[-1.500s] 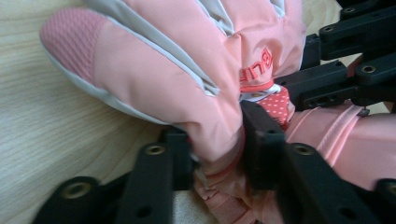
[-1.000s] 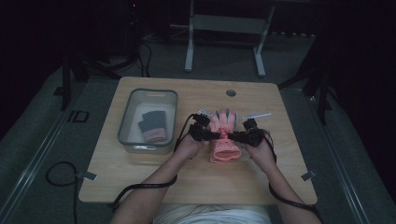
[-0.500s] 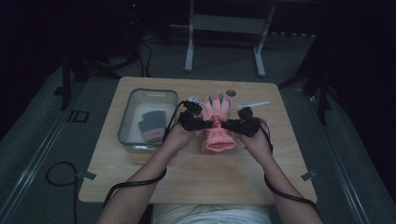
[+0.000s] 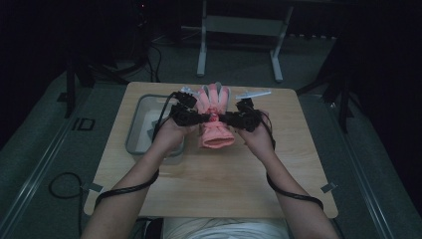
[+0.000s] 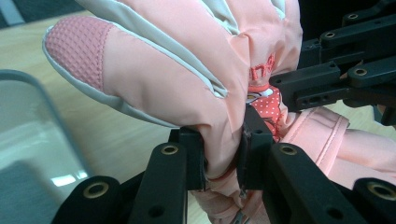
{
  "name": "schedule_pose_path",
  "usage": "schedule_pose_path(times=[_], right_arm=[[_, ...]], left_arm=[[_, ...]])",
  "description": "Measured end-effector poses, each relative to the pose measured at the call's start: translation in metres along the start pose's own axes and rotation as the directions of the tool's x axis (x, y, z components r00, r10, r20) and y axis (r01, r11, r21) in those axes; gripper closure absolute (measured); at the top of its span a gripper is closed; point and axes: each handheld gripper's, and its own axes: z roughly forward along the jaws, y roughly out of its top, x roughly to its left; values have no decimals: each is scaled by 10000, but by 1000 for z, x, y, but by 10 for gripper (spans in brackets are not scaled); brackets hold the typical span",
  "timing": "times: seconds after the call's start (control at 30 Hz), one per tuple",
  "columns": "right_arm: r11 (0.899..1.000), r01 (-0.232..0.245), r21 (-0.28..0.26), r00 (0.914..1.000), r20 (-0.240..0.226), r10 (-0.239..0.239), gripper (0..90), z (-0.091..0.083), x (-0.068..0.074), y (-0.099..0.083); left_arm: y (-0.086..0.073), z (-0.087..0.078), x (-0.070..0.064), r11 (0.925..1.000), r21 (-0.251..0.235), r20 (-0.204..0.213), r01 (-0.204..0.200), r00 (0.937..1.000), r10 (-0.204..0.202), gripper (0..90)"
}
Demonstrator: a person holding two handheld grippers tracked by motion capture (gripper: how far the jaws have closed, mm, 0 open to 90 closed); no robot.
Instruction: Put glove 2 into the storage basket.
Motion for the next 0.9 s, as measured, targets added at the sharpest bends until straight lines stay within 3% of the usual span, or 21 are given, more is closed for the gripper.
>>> schedule_pose_path(times=[0.33,0.57,0.6,0.67,0.9], right_arm=[[9994,223,-252,9986,-475,-234,726,22,28,29],[9985,332,-427,9960,-811,-366,726,43,51,46],[9984,364,-434,9954,-869,-401,726,46,54,48],[9979,454,-458,9933,-1045,-500,726,60,65,56],[9986,410,-343,9887,-1429,-455,727,100,83,61]], left_arm=[[2,-40,25,10000,12,-668,-75,9977,75,752],[-3,-67,45,10000,-3,-1123,87,9936,-87,752],[-6,-76,53,9999,0,-1280,148,9917,-147,752],[-9,-83,61,9997,37,-1423,245,9895,-237,752],[-25,-91,93,9982,356,-1874,490,9814,-415,752]])
